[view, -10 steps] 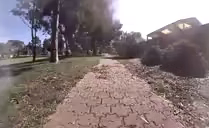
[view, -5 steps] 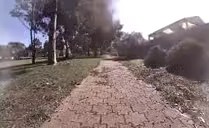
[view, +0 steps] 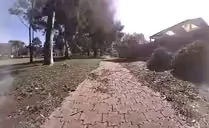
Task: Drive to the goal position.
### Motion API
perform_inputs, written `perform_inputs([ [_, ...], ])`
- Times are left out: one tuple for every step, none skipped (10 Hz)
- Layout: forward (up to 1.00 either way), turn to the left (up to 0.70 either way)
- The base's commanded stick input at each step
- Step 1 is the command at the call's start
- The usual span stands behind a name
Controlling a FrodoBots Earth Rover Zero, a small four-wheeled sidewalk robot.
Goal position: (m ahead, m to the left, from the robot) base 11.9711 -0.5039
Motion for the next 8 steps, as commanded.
perform_inputs([
  [0.70, 0.00],
  [0.70, 0.00],
  [0.70, 0.00],
  [0.70, 0.00],
  [0.70, 0.00],
  [0.70, 0.00],
  [0.70, 0.00],
  [0.70, 0.00],
])
